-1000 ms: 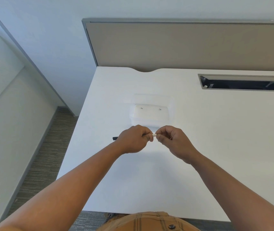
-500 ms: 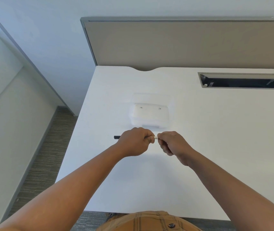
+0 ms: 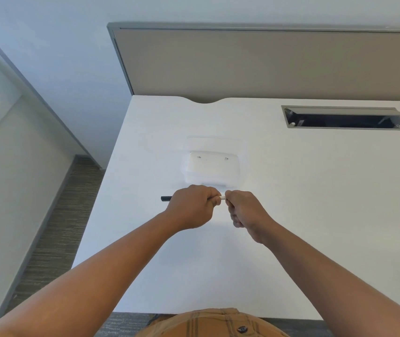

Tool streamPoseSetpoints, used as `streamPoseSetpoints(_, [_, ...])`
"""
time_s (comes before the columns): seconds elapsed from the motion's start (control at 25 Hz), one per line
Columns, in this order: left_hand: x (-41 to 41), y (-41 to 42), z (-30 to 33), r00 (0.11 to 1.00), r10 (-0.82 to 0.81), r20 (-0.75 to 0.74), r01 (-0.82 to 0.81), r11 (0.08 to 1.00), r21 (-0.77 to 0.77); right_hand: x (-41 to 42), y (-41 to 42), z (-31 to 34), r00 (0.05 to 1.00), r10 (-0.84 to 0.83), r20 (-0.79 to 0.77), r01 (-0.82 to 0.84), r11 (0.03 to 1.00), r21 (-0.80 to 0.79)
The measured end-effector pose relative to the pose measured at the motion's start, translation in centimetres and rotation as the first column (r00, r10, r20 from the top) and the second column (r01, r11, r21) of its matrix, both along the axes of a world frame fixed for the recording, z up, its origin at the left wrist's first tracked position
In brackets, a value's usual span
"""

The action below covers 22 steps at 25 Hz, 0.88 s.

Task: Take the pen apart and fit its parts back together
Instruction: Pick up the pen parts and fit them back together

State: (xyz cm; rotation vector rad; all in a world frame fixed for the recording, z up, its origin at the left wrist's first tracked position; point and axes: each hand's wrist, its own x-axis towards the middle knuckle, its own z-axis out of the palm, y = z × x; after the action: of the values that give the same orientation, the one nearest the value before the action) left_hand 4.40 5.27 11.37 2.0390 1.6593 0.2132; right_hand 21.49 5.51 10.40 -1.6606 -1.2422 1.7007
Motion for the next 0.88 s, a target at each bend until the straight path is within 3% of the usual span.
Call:
streamPoseSetpoints(0.08, [-0.2,0.3,0.3,0.996,0.036,0.084,-0.025,0.992,-0.127,0.5,-0.1,-0.2,0.974,0.054,0.221,-0.112,0.958,0.263])
streamPoseSetpoints(0.16, [-0.4,0.6,0.6,0.981,0.071,0.18,-0.031,0.975,-0.22,0.9,-0.3,-0.5,0.949,0.035,0.313,-0.185,0.866,0.464])
streamPoseSetpoints(0.24, [-0.1,0.6,0.9,0.989,0.038,0.144,-0.012,0.985,-0.172,0.7,-0.5,-0.9,0.924,0.039,0.38,-0.256,0.801,0.541])
streamPoseSetpoints(0.32, [0.1,0.3,0.6,0.999,-0.043,0.002,0.043,0.999,0.01,0.4,-0.3,-1.0,0.952,0.021,0.306,-0.152,0.899,0.411])
streamPoseSetpoints(0.36, [0.2,0.1,0.2,0.994,-0.086,-0.071,0.094,0.989,0.114,0.3,-0.1,-0.8,0.981,0.013,0.194,-0.062,0.967,0.248])
streamPoseSetpoints(0.44, [0.3,-0.5,-0.5,0.972,-0.159,-0.173,0.198,0.95,0.243,0.4,0.3,-0.4,1.0,0.015,0.001,-0.015,0.997,-0.077])
streamPoseSetpoints(0.48, [0.2,-0.7,-0.8,0.97,-0.167,-0.176,0.21,0.942,0.26,0.5,0.4,-0.3,0.999,0.039,-0.004,-0.039,0.993,-0.111])
streamPoseSetpoints(0.76, [-0.5,-0.2,-1.3,0.989,-0.149,0.012,0.146,0.981,0.13,1.1,0.6,-1.2,0.988,0.076,0.133,-0.093,0.988,0.122])
streamPoseSetpoints(0.88, [-2.1,0.3,-1.5,0.992,-0.122,-0.034,0.125,0.981,0.148,1.8,1.1,-1.6,0.974,0.018,0.227,-0.061,0.982,0.18])
